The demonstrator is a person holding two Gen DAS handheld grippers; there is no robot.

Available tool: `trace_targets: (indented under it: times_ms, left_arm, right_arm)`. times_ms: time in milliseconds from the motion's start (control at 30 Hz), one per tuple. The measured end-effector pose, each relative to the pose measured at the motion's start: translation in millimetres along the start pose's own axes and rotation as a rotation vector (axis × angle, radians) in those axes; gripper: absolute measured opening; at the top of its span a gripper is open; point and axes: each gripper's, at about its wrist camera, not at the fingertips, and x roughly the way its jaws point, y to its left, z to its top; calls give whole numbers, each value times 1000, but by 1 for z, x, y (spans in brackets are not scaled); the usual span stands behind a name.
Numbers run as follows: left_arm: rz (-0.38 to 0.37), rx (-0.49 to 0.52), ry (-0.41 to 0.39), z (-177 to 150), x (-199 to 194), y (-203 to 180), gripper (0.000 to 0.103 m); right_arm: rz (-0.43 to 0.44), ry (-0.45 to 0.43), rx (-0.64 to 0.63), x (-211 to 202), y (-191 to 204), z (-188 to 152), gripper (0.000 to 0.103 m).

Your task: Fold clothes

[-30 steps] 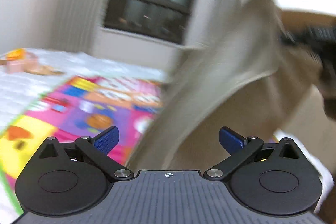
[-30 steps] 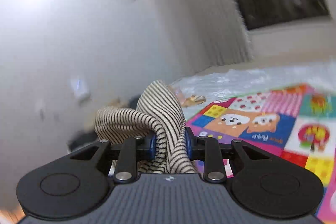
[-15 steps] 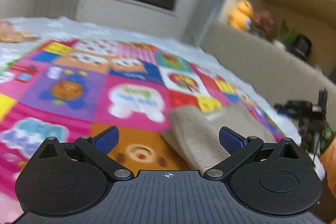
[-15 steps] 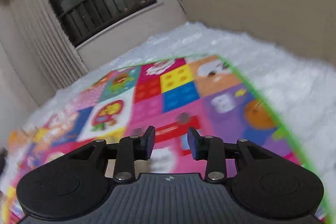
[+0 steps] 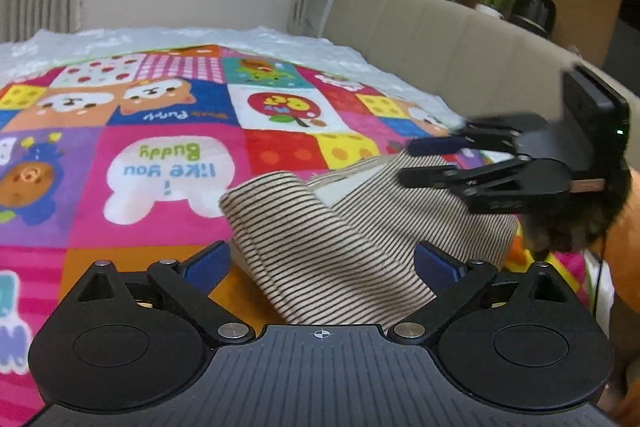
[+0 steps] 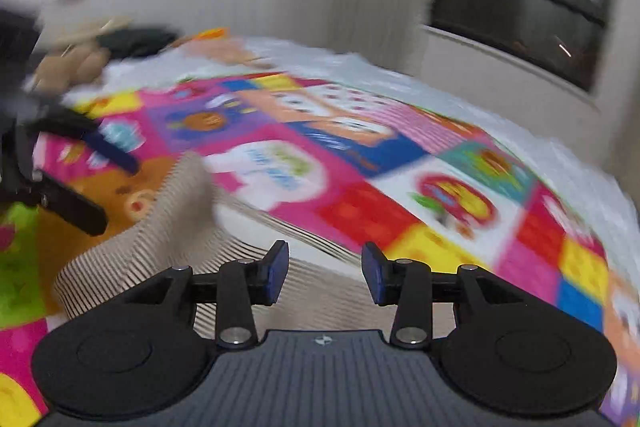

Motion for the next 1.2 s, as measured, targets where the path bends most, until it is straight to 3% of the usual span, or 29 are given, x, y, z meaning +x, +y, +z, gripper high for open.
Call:
trace_targets:
  times_ms: [100,200,400,500,667,800,933,1033,1200]
  left_arm:
    - [-5,31,-21,4,-9,3,95]
    - [-19,71,-48,10,-17,5,91]
    - [-114,322,4,29,11,-10,95]
    - [-141,324,34,38,28,-7,95]
    - [-94,323,129,37,45,2,85]
    - [-99,306,114,39,43,4,79]
    - [-123,281,64,51,44,10,88]
    - [-181,248,79,54,51,18,94]
    - [-183,268,134,40,68,12,89]
  right_arm:
    - [-61,25,-107,19,7,8,38]
    - [-189,54,-50,15,-31,-7,38]
    - [-159,127,-62,9,-54,-19,39]
    - [-164,123,-73,11,-55,-18,42]
    - [-146,96,-19,5,-60,-21,48]
    - [-133,89,-47,2,-57,-17,48]
    - [-99,120,-125,5,-46,-7,46]
    - [-69,158,-179,11,-39,-2,46]
    - [-191,206,-55,31,-80,-12,49]
